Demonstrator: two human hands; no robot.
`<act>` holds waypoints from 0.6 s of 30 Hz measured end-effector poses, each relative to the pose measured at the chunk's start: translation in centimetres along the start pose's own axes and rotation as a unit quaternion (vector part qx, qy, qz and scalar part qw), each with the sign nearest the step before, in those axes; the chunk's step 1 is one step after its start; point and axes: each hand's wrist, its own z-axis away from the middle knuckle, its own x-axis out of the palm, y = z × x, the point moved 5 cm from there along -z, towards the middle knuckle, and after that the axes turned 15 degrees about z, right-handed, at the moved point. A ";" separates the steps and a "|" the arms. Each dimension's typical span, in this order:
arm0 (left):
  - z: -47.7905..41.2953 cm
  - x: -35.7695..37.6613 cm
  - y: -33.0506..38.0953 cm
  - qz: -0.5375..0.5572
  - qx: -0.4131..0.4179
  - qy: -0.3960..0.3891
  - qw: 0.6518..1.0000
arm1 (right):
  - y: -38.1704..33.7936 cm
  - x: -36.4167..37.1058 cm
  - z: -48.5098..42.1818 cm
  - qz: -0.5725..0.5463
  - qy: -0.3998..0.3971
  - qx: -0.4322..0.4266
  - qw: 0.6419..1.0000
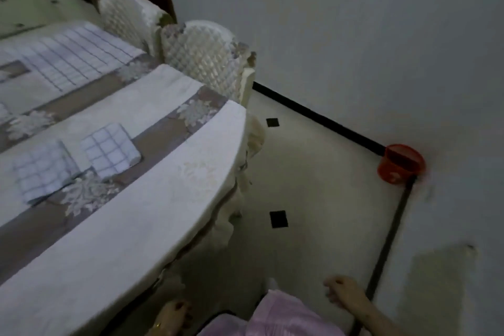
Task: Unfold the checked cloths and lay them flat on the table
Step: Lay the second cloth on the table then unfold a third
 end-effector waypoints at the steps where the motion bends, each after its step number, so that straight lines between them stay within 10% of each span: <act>1: 1.1 -0.6 0.1 0.037 -0.013 0.035 0.999 | -3.0 -1.6 -1.5 0.021 -0.008 -0.037 0.999; 10: 16.9 -0.5 7.1 0.243 -0.053 0.202 0.947 | -27.0 -2.2 -3.3 0.118 -0.077 -0.298 0.944; 18: 18.7 -4.9 19.8 0.161 0.158 0.227 0.947 | -36.3 1.9 -0.2 0.119 -0.122 -0.380 0.909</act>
